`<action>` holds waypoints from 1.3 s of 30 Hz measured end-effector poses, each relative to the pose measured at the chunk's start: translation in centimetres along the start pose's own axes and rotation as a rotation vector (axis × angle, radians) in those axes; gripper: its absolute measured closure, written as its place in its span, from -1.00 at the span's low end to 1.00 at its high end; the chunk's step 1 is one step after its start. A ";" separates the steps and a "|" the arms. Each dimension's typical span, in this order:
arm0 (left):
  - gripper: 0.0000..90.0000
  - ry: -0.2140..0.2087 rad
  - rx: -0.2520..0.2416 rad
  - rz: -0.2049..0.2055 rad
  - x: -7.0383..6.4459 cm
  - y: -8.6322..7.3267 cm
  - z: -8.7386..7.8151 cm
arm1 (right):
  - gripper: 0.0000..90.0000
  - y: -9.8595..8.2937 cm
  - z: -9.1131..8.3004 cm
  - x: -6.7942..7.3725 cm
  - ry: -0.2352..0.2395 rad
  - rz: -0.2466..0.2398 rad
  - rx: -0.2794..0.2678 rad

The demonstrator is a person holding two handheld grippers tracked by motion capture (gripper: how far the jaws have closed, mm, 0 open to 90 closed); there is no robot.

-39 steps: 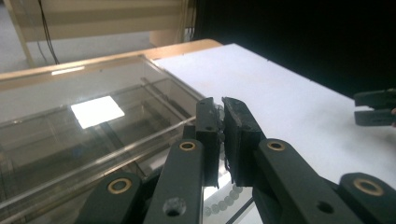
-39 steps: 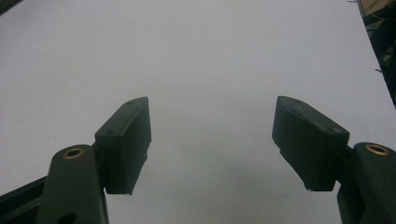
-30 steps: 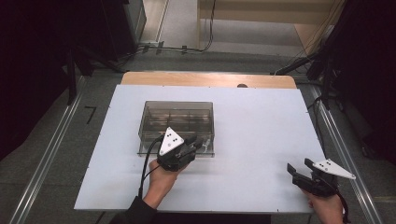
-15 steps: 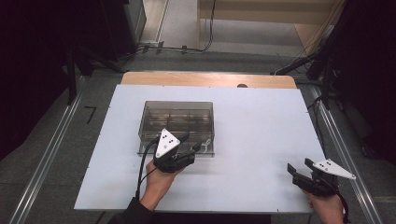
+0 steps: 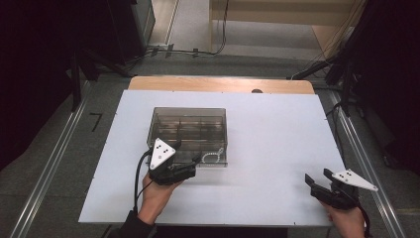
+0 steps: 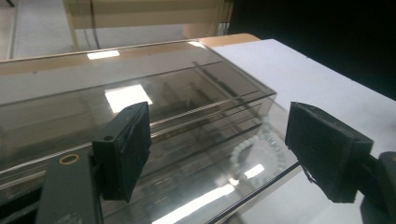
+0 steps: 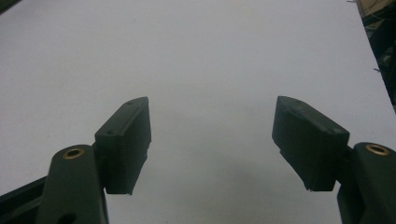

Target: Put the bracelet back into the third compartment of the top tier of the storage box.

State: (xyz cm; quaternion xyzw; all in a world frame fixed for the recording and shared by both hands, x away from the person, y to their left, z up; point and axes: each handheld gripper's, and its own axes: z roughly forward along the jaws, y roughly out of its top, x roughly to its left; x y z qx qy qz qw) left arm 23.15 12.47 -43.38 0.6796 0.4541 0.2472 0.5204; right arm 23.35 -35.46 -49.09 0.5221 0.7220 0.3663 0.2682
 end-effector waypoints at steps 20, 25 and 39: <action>-0.73 0.170 -0.012 -0.133 5.6 -3.0 -7.3 | -0.41 -0.1 -0.2 -0.1 -0.006 0.003 -0.004; -0.73 0.200 0.005 -0.164 6.8 -3.9 -8.4 | -0.41 0.0 0.0 0.1 -0.003 -0.003 -0.003; -0.73 0.298 0.045 -0.225 9.7 -6.0 -9.9 | -0.41 0.0 -0.2 0.0 -0.006 0.003 -0.003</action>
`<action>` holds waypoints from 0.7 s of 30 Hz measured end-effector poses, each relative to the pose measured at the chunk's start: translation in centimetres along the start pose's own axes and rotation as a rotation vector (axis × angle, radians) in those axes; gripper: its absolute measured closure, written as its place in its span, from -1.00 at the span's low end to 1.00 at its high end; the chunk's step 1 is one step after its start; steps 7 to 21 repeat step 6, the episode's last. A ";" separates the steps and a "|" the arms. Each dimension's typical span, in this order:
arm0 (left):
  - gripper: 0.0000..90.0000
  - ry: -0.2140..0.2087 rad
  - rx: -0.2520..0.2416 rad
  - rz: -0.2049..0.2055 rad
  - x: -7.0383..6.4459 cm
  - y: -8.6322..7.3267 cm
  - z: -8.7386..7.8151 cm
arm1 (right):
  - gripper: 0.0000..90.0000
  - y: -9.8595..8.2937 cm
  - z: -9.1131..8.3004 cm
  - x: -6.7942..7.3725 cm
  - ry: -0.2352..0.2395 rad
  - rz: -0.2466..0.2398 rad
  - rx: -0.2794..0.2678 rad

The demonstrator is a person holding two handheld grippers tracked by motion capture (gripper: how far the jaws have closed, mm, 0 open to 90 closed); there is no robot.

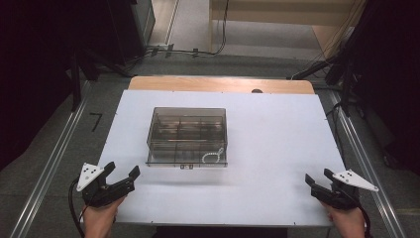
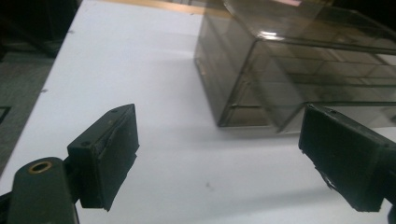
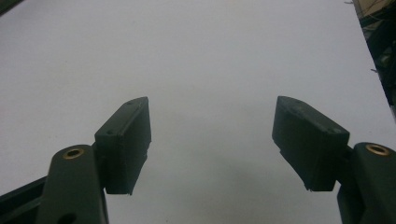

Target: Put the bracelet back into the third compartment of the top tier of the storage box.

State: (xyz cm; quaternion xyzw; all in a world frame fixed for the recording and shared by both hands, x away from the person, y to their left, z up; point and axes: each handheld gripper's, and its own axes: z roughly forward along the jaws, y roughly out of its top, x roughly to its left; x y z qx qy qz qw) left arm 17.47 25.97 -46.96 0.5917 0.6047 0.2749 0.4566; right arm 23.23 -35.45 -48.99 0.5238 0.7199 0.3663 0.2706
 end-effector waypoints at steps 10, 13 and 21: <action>-0.73 0.015 -0.004 -0.148 2.2 -0.5 -0.2 | -0.41 0.0 0.0 0.0 -0.002 0.001 -0.001; -0.73 0.015 -0.004 -0.148 2.2 -0.5 -0.2 | -0.41 0.0 0.0 0.0 -0.002 0.001 -0.001; -0.73 0.015 -0.004 -0.148 2.2 -0.5 -0.2 | -0.41 0.0 0.0 0.0 -0.002 0.001 -0.001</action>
